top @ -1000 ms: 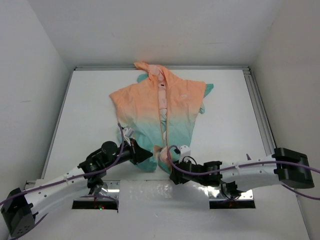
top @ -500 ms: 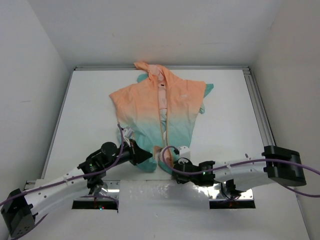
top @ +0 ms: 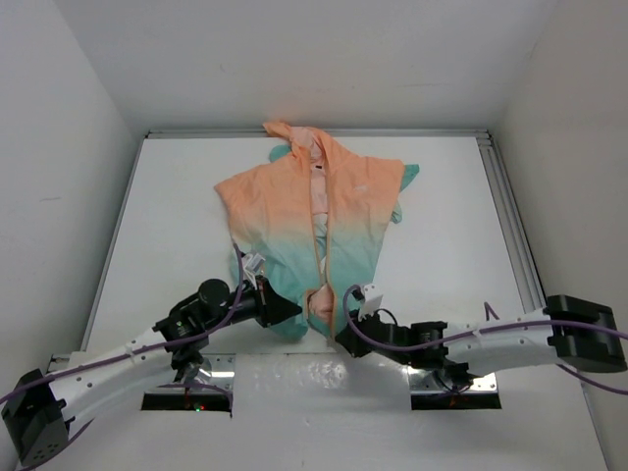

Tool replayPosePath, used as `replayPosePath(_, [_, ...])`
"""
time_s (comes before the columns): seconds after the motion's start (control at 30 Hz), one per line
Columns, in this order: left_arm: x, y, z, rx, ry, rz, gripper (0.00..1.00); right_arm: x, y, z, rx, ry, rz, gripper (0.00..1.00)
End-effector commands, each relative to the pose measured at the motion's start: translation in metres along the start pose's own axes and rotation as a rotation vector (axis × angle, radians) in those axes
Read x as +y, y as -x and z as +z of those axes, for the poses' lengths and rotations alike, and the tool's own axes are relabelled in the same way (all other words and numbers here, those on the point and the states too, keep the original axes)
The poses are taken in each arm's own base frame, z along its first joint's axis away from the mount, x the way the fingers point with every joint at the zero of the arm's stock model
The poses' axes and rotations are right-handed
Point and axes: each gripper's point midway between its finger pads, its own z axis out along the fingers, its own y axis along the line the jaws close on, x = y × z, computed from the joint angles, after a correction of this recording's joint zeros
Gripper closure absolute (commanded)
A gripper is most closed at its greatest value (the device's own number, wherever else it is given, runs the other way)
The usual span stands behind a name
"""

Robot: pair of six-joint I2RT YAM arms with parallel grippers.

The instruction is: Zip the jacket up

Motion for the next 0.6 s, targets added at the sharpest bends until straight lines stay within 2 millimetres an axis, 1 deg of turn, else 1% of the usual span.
replayPosePath(0.0, [-0.023, 0.012, -0.002, -0.04, -0.102, -0.01, 1.0, 0.054, 0.054, -0.011, -0.204, 0.209, 0.0, 1.0])
replayPosePath(0.07, [-0.027, 0.014, -0.003, -0.045, -0.114, -0.014, 1.0, 0.067, 0.069, -0.018, -0.245, 0.25, -0.029, 1.0])
replayPosePath(0.13, [-0.029, 0.014, -0.005, -0.045, -0.122, -0.021, 1.0, 0.079, 0.078, -0.025, -0.276, 0.304, -0.035, 1.0])
replayPosePath(0.23, [-0.03, 0.015, -0.006, -0.063, -0.136, -0.039, 1.0, 0.089, 0.085, -0.032, -0.295, 0.354, -0.063, 1.0])
replayPosePath(0.3, [-0.031, 0.014, -0.006, -0.055, -0.138, -0.037, 1.0, 0.091, 0.087, -0.035, -0.306, 0.377, -0.079, 1.0])
replayPosePath(0.4, [-0.029, 0.011, -0.006, -0.045, -0.14, -0.044, 1.0, 0.088, 0.086, -0.036, -0.308, 0.394, -0.093, 1.0])
replayPosePath(0.47, [-0.03, 0.011, -0.005, -0.041, -0.142, -0.041, 1.0, 0.088, 0.083, -0.038, -0.295, 0.444, -0.092, 1.0])
replayPosePath(0.53, [-0.031, 0.009, -0.006, -0.032, -0.149, -0.033, 1.0, 0.085, 0.085, -0.04, -0.291, 0.474, -0.089, 1.0])
replayPosePath(0.57, [-0.029, 0.007, -0.006, -0.03, -0.143, -0.036, 1.0, 0.083, 0.086, -0.04, -0.29, 0.482, -0.081, 1.0])
